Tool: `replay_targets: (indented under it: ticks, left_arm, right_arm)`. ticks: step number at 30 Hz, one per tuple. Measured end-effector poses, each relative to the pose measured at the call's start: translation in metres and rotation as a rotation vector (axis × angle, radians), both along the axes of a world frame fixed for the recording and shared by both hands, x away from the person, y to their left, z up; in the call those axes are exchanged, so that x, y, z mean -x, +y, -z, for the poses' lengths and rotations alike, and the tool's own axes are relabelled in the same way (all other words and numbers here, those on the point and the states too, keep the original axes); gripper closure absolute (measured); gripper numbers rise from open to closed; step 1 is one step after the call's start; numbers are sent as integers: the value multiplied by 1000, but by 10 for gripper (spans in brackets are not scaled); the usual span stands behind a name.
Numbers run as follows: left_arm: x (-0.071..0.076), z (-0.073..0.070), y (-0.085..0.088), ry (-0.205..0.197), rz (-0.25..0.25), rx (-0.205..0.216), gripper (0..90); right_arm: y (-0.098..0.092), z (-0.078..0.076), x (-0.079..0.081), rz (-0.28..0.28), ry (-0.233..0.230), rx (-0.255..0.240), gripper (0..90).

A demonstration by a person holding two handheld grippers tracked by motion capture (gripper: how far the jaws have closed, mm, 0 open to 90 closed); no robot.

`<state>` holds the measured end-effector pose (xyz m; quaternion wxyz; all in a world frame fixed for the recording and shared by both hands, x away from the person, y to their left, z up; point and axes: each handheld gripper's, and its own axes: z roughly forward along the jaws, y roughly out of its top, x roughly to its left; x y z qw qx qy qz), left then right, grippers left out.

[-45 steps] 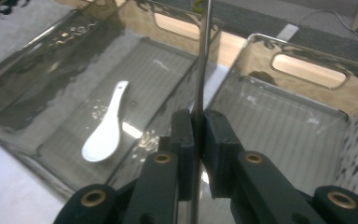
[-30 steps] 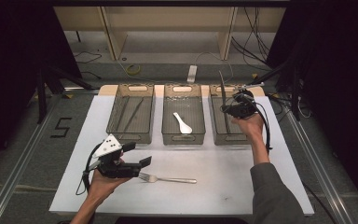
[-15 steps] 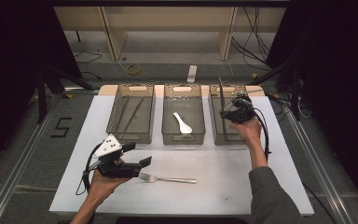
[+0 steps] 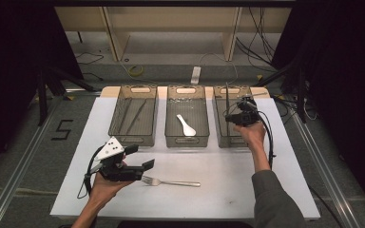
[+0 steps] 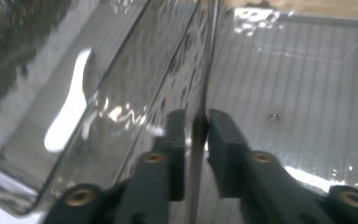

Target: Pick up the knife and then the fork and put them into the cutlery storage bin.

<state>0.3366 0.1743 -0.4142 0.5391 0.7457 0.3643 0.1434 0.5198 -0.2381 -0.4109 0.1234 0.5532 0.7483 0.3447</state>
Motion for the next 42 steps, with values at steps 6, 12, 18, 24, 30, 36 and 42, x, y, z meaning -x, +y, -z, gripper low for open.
replay_targets:
  ticks: [6,12,18,24,30,36,42]
  left_arm:
    - [0,0,-1,-1,1,-4,156]
    - [0,0,-1,3,2,-4,156]
    - [-1,1,-1,10,10,-11,155]
    - [-1,2,-3,16,27,-20,155]
    - [-3,4,-7,39,68,-52,158]
    - [-7,5,-13,68,91,-127,160]
    - [-9,3,-21,93,115,-192,164]
  right_arm:
    - [-1,-13,4,-14,-17,9,639]
    - [0,-17,11,-48,-18,7,544]
    - [5,-25,22,-95,-37,23,451]
    - [11,-31,46,-189,-78,38,391]
    - [16,-30,75,-279,-83,44,352]
    - [17,-21,105,-327,-100,34,344]
    - [11,-7,131,-366,-109,-1,336]
